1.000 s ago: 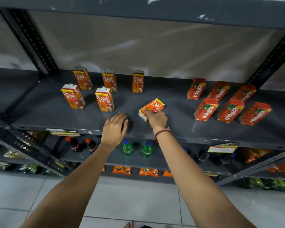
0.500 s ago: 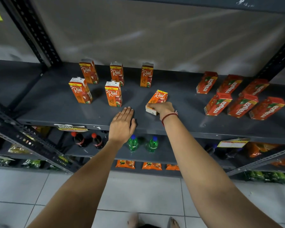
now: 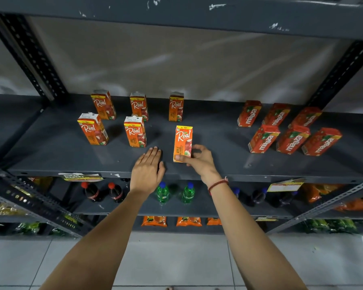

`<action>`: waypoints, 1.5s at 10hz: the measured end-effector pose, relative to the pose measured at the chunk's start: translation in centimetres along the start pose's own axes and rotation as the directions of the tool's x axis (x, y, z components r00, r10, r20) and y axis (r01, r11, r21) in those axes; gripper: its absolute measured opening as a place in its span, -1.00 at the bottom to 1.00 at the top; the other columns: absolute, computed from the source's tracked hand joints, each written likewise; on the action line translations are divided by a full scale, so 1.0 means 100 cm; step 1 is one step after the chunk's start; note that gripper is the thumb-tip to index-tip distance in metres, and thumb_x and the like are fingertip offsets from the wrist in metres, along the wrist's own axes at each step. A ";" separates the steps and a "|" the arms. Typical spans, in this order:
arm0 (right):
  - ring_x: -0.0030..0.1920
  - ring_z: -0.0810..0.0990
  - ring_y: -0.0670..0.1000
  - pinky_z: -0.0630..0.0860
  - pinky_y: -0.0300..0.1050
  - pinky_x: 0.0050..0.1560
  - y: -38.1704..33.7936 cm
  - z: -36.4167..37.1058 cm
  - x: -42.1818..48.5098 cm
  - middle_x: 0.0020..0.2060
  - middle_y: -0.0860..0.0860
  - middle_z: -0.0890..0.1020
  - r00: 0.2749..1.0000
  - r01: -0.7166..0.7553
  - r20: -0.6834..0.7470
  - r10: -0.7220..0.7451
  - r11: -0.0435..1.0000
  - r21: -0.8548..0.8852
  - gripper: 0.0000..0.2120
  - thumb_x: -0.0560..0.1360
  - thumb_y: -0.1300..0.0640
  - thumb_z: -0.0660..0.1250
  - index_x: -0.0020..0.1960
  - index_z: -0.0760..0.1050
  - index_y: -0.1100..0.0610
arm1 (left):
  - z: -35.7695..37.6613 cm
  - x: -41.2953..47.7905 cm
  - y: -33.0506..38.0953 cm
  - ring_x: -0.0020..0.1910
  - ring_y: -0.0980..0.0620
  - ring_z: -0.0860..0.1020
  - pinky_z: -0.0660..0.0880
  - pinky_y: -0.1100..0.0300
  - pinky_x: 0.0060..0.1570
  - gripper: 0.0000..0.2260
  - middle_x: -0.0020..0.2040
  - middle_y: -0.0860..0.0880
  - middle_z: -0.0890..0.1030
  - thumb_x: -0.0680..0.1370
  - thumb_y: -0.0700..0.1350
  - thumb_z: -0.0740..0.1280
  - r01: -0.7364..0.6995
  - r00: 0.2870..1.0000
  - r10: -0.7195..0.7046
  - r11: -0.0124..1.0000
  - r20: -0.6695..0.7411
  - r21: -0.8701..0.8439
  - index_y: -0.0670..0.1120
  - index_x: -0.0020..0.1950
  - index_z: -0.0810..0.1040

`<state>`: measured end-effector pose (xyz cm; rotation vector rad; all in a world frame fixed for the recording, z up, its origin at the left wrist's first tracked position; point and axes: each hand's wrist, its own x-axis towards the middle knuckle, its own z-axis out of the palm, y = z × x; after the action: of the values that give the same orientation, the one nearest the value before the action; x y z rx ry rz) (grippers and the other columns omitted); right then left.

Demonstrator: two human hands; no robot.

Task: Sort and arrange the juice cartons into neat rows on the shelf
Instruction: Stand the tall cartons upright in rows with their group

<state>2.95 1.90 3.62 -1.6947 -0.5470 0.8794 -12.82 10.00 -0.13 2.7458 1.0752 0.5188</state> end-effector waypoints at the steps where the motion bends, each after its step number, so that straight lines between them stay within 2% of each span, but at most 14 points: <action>1: -0.05 0.65 -0.04 0.58 -0.04 0.06 0.006 0.002 -0.005 -0.07 0.02 0.68 0.999 0.046 0.017 -0.045 0.999 -0.021 -0.53 0.18 0.11 0.61 -0.04 0.43 0.01 | 0.000 0.000 0.001 0.31 -0.15 0.46 0.38 -0.04 0.29 -0.53 0.30 -0.23 0.51 0.57 -0.02 -0.01 0.001 1.000 -0.001 1.000 -0.006 -0.002 -0.26 0.31 0.45; 2: -0.08 0.65 -0.09 0.58 -0.02 0.12 0.009 0.003 -0.008 -0.13 -0.02 0.68 0.997 0.064 0.043 -0.063 0.998 -0.010 -0.61 0.18 0.12 0.61 -0.09 0.50 0.04 | 0.000 -0.001 0.001 0.30 -0.15 0.46 0.39 -0.04 0.28 -0.53 0.30 -0.23 0.51 0.56 -0.03 -0.01 -0.002 1.000 0.002 1.000 -0.008 0.004 -0.26 0.31 0.45; 3: -0.05 0.66 -0.05 0.58 0.01 0.13 0.009 0.004 -0.010 -0.07 0.03 0.69 0.997 0.062 0.039 -0.063 0.998 0.017 -0.54 0.18 0.14 0.60 0.02 0.53 0.16 | 0.000 -0.001 0.002 0.30 -0.15 0.46 0.38 -0.04 0.29 -0.53 0.30 -0.23 0.51 0.56 -0.03 -0.01 0.001 1.000 -0.001 1.000 -0.006 0.003 -0.26 0.31 0.45; 8: -0.05 0.66 -0.05 0.58 0.01 0.12 0.004 -0.004 -0.004 -0.08 0.01 0.70 0.994 0.102 0.038 -0.102 0.995 0.014 -0.56 0.18 0.09 0.60 -0.02 0.52 0.12 | -0.001 -0.001 0.003 0.31 -0.15 0.46 0.37 -0.04 0.29 -0.52 0.30 -0.22 0.51 0.56 -0.02 -0.02 0.014 1.000 -0.014 1.000 -0.001 0.008 -0.26 0.31 0.44; 9: -0.10 0.66 -0.11 0.58 -0.08 0.08 0.004 -0.005 0.000 -0.16 -0.07 0.68 0.993 0.120 0.018 -0.120 0.993 0.014 -0.59 0.17 0.11 0.61 -0.08 0.48 0.04 | -0.001 -0.001 0.004 0.31 -0.15 0.46 0.37 -0.04 0.29 -0.52 0.30 -0.22 0.51 0.56 -0.02 -0.02 0.013 1.000 -0.013 1.000 -0.004 0.007 -0.25 0.31 0.45; 10: -0.08 0.66 -0.06 0.57 -0.08 0.08 0.001 -0.004 0.010 -0.13 -0.04 0.67 0.987 0.158 0.001 -0.158 0.987 -0.022 -0.56 0.18 0.14 0.60 -0.09 0.42 0.00 | -0.001 -0.001 0.004 0.31 -0.14 0.46 0.36 -0.03 0.30 -0.53 0.31 -0.21 0.50 0.56 -0.02 -0.01 0.017 1.000 -0.017 1.000 -0.004 0.006 -0.24 0.31 0.45; 12: -0.05 0.62 -0.03 0.53 -0.20 -0.04 -0.009 0.006 0.034 0.02 0.12 0.65 0.961 0.272 0.017 -0.274 0.939 -0.211 -0.49 0.20 0.15 0.60 0.02 0.40 0.15 | -0.002 -0.001 0.004 0.32 -0.12 0.45 0.37 -0.02 0.30 -0.53 0.31 -0.19 0.50 0.56 -0.02 0.00 0.018 1.000 -0.018 1.000 -0.004 -0.006 -0.23 0.31 0.45; 13: 0.02 0.62 0.04 0.54 -0.07 0.09 -0.005 0.011 0.043 0.03 0.12 0.66 0.951 0.305 0.038 -0.307 0.910 -0.279 -0.49 0.19 0.18 0.60 0.03 0.43 0.17 | -0.002 -0.001 0.004 0.31 -0.12 0.46 0.38 -0.03 0.29 -0.54 0.30 -0.19 0.52 0.55 -0.03 0.01 0.019 1.000 -0.020 1.000 -0.011 -0.025 -0.23 0.30 0.47; 15: 0.07 0.60 -0.01 0.50 -0.04 0.18 -0.004 0.014 0.056 0.09 0.09 0.64 0.944 0.330 0.080 -0.321 0.897 -0.295 -0.43 0.20 0.16 0.59 0.12 0.42 0.13 | -0.002 0.000 0.002 0.29 -0.12 0.48 0.39 -0.03 0.29 -0.55 0.29 -0.20 0.52 0.55 -0.04 0.03 0.019 1.000 -0.020 0.999 -0.015 -0.040 -0.24 0.30 0.47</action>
<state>5.34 7.00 2.28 -1.7963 -0.9979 0.5970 -12.76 9.82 0.07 2.6984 1.0817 0.5539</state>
